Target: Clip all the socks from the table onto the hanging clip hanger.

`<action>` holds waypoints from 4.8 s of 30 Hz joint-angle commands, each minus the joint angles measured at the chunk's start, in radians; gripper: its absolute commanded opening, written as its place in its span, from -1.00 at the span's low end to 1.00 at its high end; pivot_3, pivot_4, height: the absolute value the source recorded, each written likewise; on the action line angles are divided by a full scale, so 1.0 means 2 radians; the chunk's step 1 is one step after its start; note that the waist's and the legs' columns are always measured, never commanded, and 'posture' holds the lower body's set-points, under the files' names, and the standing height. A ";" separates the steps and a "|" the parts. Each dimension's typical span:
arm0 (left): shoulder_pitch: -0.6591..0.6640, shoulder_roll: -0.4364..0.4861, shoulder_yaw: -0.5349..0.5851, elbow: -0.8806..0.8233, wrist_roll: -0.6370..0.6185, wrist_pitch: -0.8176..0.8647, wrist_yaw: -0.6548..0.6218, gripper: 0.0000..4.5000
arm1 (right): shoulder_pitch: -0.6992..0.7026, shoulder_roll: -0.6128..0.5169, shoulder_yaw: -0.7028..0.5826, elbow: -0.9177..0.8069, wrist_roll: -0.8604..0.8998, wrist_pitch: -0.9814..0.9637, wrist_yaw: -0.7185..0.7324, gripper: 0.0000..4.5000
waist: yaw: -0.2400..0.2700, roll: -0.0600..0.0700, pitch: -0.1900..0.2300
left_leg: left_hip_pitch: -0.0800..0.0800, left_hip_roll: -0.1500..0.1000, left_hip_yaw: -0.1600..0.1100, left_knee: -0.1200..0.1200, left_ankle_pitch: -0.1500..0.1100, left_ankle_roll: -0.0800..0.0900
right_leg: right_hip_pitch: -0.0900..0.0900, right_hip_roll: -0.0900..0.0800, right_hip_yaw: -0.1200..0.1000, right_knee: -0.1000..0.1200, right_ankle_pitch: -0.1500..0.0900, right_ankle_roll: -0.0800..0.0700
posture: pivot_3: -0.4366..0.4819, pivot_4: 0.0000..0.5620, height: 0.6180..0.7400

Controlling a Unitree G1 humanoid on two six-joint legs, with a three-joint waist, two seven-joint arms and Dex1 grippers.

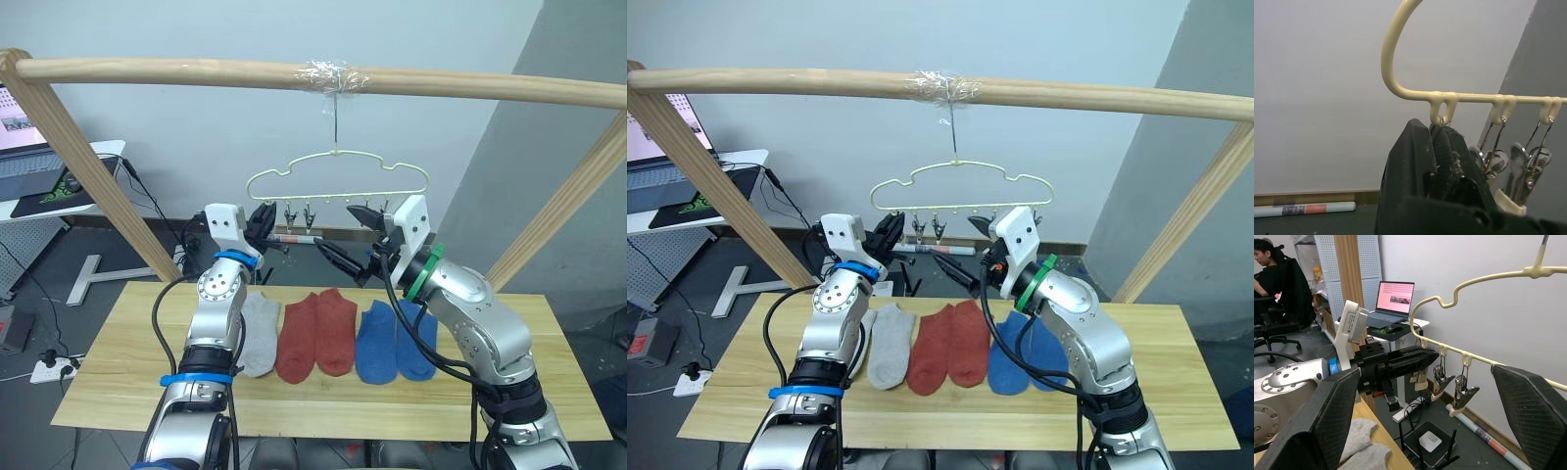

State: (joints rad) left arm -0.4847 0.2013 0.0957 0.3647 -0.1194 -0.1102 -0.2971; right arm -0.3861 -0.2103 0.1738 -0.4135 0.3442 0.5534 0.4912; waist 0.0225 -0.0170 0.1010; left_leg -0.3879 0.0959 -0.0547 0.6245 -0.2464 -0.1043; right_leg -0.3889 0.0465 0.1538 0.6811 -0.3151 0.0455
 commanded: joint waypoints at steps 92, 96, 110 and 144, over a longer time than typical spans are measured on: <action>0.038 0.007 0.148 -0.178 -0.420 0.465 0.010 -1.00 | 0.019 0.066 0.071 0.141 -0.106 -0.036 0.004 -0.98 | -0.002 0.001 0.011 | 0.001 0.001 -0.001 0.001 0.000 0.000 | 0.000 0.000 0.000 0.000 0.000 0.001 | 0.30 -0.61 1.00; 0.041 0.006 0.144 -0.184 -0.424 0.470 0.011 -1.00 | 0.015 0.072 0.071 0.144 -0.104 -0.035 0.002 -0.98 | -0.002 0.001 0.011 | 0.001 0.001 -0.001 0.001 0.000 0.000 | 0.000 0.000 0.000 0.000 0.000 0.001 | 0.30 -0.62 1.00; 0.044 0.007 0.143 -0.190 -0.433 0.475 0.018 -1.00 | -0.006 0.094 0.062 0.154 -0.092 -0.027 -0.007 -0.98 | -0.001 0.001 0.011 | 0.001 0.001 -0.001 0.001 0.000 0.000 | 0.000 0.000 0.000 0.000 0.000 0.001 | 0.30 -0.58 1.00; 0.056 0.013 0.145 -0.211 -0.433 0.464 0.017 0.52 | -0.018 0.129 0.061 0.171 -0.085 -0.016 -0.032 -1.00 | 0.001 0.001 0.012 | -0.007 0.001 -0.001 0.000 0.001 -0.002 | -0.007 0.000 0.000 0.000 0.000 0.001 | 0.29 -0.59 1.00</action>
State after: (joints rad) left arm -0.3748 0.2128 0.3801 -0.0073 -0.9795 0.8223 -0.2609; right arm -0.4057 0.0434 0.2855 -0.0503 0.1757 0.5445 0.4156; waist 0.0251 -0.0158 0.1255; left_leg -0.4015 0.0972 -0.0563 0.6245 -0.2449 -0.1077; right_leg -0.4033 0.0470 0.1531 0.6819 -0.3142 0.0465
